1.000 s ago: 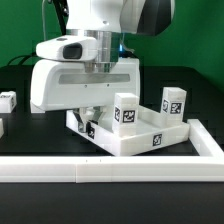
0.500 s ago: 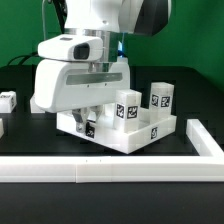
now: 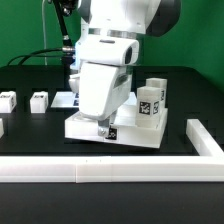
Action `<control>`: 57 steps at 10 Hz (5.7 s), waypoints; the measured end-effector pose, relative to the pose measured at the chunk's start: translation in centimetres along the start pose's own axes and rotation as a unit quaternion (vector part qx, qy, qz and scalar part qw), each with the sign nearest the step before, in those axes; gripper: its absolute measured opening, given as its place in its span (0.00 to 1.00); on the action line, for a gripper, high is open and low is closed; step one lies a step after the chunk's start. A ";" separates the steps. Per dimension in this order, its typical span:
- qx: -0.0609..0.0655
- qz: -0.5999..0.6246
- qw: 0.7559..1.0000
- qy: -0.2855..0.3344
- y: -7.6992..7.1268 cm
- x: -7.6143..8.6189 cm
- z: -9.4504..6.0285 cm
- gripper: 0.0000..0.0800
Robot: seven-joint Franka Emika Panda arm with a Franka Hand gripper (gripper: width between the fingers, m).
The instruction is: Assemble square table
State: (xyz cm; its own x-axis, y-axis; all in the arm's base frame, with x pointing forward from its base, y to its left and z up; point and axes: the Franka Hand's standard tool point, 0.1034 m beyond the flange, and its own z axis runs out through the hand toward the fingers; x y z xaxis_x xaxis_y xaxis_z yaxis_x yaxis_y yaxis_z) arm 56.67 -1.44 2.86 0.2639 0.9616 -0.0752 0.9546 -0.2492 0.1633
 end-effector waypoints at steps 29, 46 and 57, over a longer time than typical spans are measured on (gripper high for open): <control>0.041 -0.675 0.734 -0.061 -1.3 5.5 0.3 0.08; -0.126 -0.734 0.668 0.004 -3.2 10.5 0.0 0.08; -0.105 -0.763 0.637 -0.018 -3.0 13.8 0.2 0.08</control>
Offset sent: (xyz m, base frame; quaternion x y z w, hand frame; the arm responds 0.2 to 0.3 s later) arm 0.0000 0.0000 0.0000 0.0000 0.0000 -0.1938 0.9810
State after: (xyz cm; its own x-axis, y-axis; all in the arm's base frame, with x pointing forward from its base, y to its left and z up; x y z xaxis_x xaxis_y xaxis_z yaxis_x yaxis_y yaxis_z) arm 57.51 12.51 1.10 -0.9434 0.0606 -0.3262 0.0639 0.9980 0.0005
